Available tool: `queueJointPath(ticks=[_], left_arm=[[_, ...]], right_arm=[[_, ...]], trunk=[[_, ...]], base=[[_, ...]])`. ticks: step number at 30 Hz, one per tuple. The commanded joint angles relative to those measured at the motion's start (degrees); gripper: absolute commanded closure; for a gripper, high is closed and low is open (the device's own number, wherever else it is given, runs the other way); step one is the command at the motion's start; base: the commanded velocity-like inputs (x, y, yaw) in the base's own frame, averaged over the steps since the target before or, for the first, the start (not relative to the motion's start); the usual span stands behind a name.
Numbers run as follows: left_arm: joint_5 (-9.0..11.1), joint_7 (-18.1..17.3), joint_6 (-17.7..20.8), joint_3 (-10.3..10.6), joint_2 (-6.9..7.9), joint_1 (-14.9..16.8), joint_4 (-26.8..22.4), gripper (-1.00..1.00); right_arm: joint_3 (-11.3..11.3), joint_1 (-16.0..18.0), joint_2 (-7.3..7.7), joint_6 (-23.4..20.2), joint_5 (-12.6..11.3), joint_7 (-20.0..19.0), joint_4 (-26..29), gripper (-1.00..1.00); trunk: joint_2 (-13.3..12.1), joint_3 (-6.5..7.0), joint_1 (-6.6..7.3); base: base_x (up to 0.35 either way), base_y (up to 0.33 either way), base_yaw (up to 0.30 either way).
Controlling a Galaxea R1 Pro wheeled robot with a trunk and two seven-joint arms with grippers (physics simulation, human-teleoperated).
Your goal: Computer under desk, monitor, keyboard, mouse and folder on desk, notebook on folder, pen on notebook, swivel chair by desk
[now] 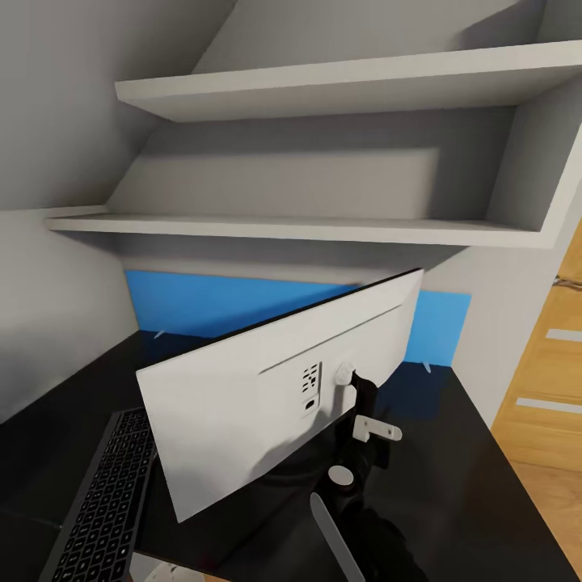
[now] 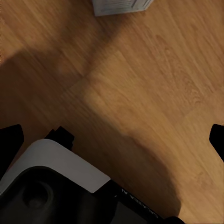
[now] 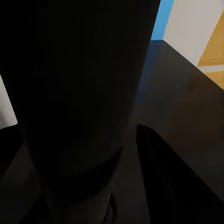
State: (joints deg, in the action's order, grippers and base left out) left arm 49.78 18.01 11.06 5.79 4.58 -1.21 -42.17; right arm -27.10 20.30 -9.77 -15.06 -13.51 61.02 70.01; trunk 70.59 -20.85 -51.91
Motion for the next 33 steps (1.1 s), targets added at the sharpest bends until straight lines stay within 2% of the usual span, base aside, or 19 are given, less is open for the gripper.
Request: queueJointPath(ticks=[1, 10, 22, 33], left_arm=[[0.43, 0.51, 0.1, 0.28, 0.08, -0.02, -0.17, -1.0], [0.41, 0.68, 0.1, 0.35, 0.04, -0.02, -0.11, -1.0], [0.41, 0.77, 0.1, 0.34, 0.04, -0.02, -0.11, -1.0], [0.41, 0.71, 0.1, 0.29, 0.08, -0.02, -0.11, -1.0]], right_arm=[[-0.14, 0.09, 0.02, -0.4, 0.33, 0.5, 0.12, 1.0], [-0.14, 0.09, 0.02, -0.41, 0.32, 0.5, 0.12, 1.0], [-0.14, 0.09, 0.02, -0.49, 0.28, 0.44, 0.12, 1.0], [-0.14, 0.09, 0.15, -0.53, 0.24, -0.26, 0.18, 1.0]], trunk=[[0.05, -0.05, 0.0], [0.05, -0.05, 0.0], [0.05, -0.05, 0.0], [0.05, -0.05, 0.0]], base=[[0.0, 0.0, 0.0], [-0.001, -0.004, 0.0], [-0.085, -0.189, 0.0], [-0.017, -0.034, 0.0]])
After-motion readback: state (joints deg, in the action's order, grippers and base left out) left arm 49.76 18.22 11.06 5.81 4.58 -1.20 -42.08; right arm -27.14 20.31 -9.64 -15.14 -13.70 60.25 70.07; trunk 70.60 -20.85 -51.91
